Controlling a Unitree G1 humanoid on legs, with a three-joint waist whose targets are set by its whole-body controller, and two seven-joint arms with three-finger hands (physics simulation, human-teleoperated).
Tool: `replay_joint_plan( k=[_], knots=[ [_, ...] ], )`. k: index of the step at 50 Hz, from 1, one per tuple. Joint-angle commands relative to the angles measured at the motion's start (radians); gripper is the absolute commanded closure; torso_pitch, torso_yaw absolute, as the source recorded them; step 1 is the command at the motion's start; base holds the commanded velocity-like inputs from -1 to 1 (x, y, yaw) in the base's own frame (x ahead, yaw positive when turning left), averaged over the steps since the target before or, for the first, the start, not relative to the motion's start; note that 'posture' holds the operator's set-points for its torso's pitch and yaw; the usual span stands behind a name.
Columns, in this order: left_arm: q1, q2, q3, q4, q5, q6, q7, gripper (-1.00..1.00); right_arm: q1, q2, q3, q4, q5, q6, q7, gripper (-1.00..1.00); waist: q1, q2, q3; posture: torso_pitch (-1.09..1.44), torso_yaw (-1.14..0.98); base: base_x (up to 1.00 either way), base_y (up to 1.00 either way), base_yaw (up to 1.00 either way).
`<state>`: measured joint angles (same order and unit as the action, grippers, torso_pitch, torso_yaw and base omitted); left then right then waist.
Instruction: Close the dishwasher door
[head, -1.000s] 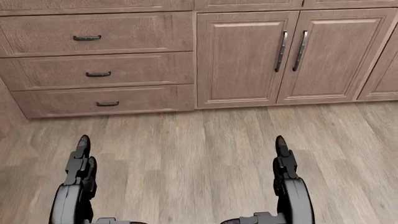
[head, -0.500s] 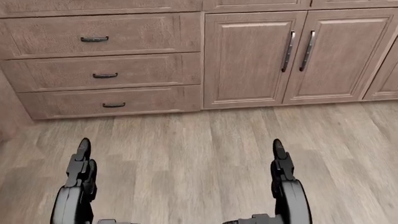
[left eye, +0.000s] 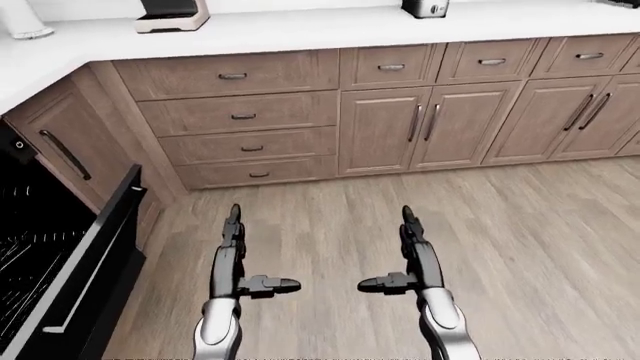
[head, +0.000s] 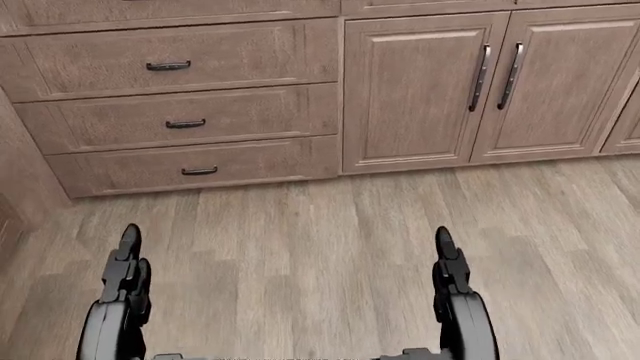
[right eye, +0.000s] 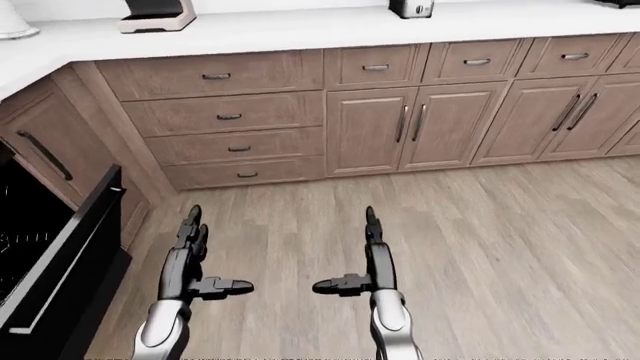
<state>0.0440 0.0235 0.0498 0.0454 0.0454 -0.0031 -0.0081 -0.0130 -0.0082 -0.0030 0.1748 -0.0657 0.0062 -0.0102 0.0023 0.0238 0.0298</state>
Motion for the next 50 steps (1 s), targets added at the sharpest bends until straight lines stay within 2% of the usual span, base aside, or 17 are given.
replay_joint_plan(
  k=[1, 7, 8, 12, 17, 20, 21, 22, 24, 35, 36, 39, 44, 46, 48, 49, 50],
  knots=[
    [-0.022, -0.003, -0.014, -0.049, -0.002, -0.033, -0.006, -1.00, -0.021, -0.009, -0.018, -0.052, 0.001, -0.035, -0.008, -1.00, -0.006, -0.008, -0.016, 0.00, 0.00, 0.00, 0.31, 0.00],
    [-0.019, -0.004, -0.015, -0.053, -0.002, -0.033, -0.006, -1.00, -0.020, -0.008, -0.016, -0.052, 0.002, -0.036, -0.007, -1.00, -0.009, -0.101, -0.009, 0.00, 0.00, 0.00, 0.32, 0.00],
    [-0.018, -0.004, -0.016, -0.053, -0.001, -0.033, -0.007, -1.00, -0.019, -0.008, -0.016, -0.053, 0.002, -0.036, -0.007, -1.00, -0.021, -0.061, -0.012, 0.00, 0.00, 0.00, 0.32, 0.00],
    [-0.020, -0.003, -0.015, -0.052, -0.001, -0.033, -0.007, -1.00, -0.020, -0.008, -0.017, -0.051, 0.003, -0.036, -0.006, -1.00, -0.018, -0.077, -0.023, 0.00, 0.00, 0.00, 0.32, 0.00],
    [-0.018, -0.005, -0.017, -0.051, 0.000, -0.035, -0.006, -1.00, -0.021, -0.008, -0.017, -0.049, 0.005, -0.037, -0.005, -1.00, -0.020, -0.010, -0.006, 0.00, 0.00, 0.00, 0.32, 0.00],
    [-0.017, -0.005, -0.018, -0.052, 0.003, -0.037, -0.004, -1.00, -0.027, -0.007, -0.016, -0.037, 0.005, -0.041, -0.006, -1.00, -0.008, 0.106, -0.034, 0.00, 0.00, 0.00, 0.32, 0.00],
    [-0.022, -0.005, -0.018, -0.039, 0.005, -0.043, -0.002, -1.00, -0.029, -0.007, -0.016, -0.033, 0.005, -0.042, -0.007, -1.00, -0.005, 0.030, -0.010, 0.00, 0.00, 0.00, 0.32, 0.00],
    [-0.023, -0.006, -0.019, -0.038, 0.006, -0.043, -0.002, -1.00, -0.031, -0.007, -0.016, -0.031, 0.005, -0.043, -0.007, -1.00, -0.006, 0.047, -0.012, 0.00, 0.00, 0.00, 0.31, 0.00],
    [-0.021, -0.006, -0.020, -0.042, 0.006, -0.042, -0.002, -1.00, -0.030, -0.009, -0.019, -0.031, 0.010, -0.043, -0.005, -1.00, -0.002, 0.030, -0.020, 0.00, 0.00, 0.00, 0.32, 0.00],
    [-0.018, -0.005, -0.017, -0.058, 0.003, -0.032, -0.002, -1.00, -0.022, -0.009, -0.019, -0.049, 0.012, -0.036, -0.003, -1.00, -0.008, -0.107, -0.012, 0.00, 0.00, 0.00, 0.32, 0.00],
    [-0.017, -0.005, -0.017, -0.059, 0.003, -0.032, -0.003, -1.00, -0.021, -0.009, -0.019, -0.053, 0.012, -0.034, -0.003, -1.00, -0.021, -0.067, -0.012, 0.00, 0.00, 0.00, 0.32, 0.00],
    [-0.017, -0.004, -0.017, -0.061, 0.002, -0.031, -0.003, -1.00, -0.019, -0.009, -0.019, -0.057, 0.012, -0.033, -0.003, -1.00, -0.018, -0.086, -0.022, 0.00, 0.00, 0.00, 0.32, 0.00],
    [-0.015, -0.004, -0.016, -0.064, 0.001, -0.031, -0.004, -1.00, -0.019, -0.009, -0.019, -0.056, 0.012, -0.034, -0.002, -1.00, -0.018, -0.029, -0.007, 0.00, 0.00, 0.00, 0.31, 0.00],
    [-0.014, -0.004, -0.016, -0.067, 0.001, -0.031, -0.005, -1.00, -0.020, -0.009, -0.019, -0.054, 0.012, -0.035, -0.003, -1.00, -0.019, 0.013, -0.009, 0.00, 0.00, 0.00, 0.32, 0.00],
    [-0.012, -0.004, -0.015, -0.069, 0.001, -0.031, -0.006, -1.00, -0.020, -0.008, -0.018, -0.054, 0.011, -0.036, -0.003, -1.00, -0.011, 0.100, -0.033, 0.00, 0.00, 0.00, 0.32, 0.00],
    [-0.012, -0.004, -0.015, -0.070, 0.001, -0.030, -0.006, -1.00, -0.020, -0.008, -0.019, -0.053, 0.012, -0.035, -0.003, -1.00, -0.006, 0.034, -0.017, 0.00, 0.00, 0.00, 0.32, 0.00],
    [-0.013, -0.004, -0.015, -0.068, 0.001, -0.030, -0.006, -1.00, -0.021, -0.009, -0.019, -0.052, 0.012, -0.036, -0.003, -1.00, -0.006, 0.048, -0.014, 0.00, 0.00, 0.00, 0.32, 0.00]
  ],
)
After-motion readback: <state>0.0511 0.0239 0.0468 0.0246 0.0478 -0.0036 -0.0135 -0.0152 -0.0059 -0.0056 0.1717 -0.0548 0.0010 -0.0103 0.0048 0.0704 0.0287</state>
